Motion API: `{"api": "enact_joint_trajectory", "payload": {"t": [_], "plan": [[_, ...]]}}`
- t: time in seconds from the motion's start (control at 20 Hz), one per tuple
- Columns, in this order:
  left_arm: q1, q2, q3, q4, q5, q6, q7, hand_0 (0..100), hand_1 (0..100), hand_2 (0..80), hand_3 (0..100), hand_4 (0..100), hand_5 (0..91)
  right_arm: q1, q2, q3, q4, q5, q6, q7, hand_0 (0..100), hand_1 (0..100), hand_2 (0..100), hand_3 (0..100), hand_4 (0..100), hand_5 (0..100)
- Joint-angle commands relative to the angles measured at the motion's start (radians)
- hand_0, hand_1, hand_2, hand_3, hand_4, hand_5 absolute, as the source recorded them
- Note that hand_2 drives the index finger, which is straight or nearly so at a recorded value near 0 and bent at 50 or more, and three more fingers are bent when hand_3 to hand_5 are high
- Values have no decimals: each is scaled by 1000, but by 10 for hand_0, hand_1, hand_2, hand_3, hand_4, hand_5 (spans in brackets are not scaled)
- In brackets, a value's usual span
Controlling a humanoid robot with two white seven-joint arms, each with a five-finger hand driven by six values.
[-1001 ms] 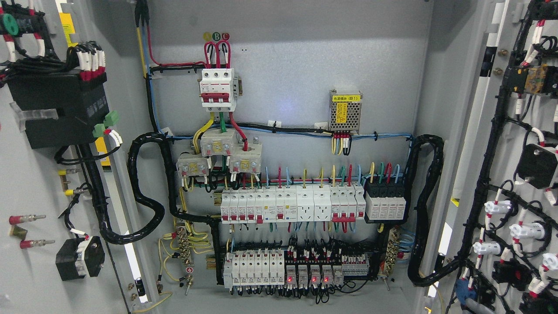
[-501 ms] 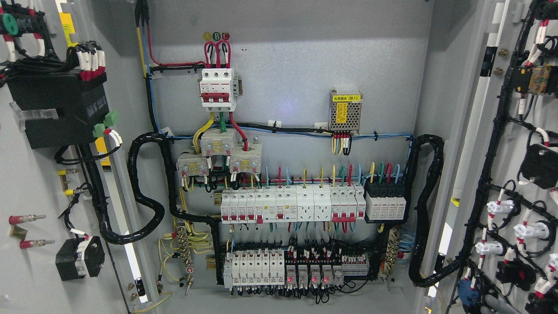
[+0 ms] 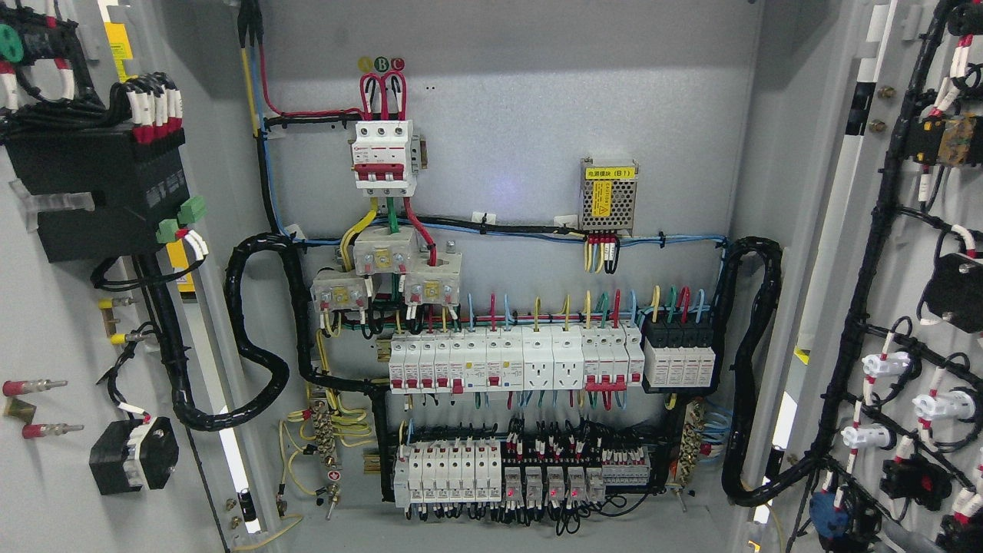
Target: Open door with both hands
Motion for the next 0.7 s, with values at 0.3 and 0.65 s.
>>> {"api": "enact_joint_trajectory", "payload": {"t": [0.3, 0.65], "plan": [[3, 19, 194, 2, 109, 87, -70, 0, 0, 0, 0, 0, 0, 14, 3, -70, 11, -37, 0, -1, 216, 0, 0, 0, 0, 0], [-2, 49, 287, 31, 214, 149, -103, 0, 0, 0, 0, 0, 0, 16, 7, -82, 11, -37, 0, 1, 215, 0, 0, 0, 0, 0]]}}
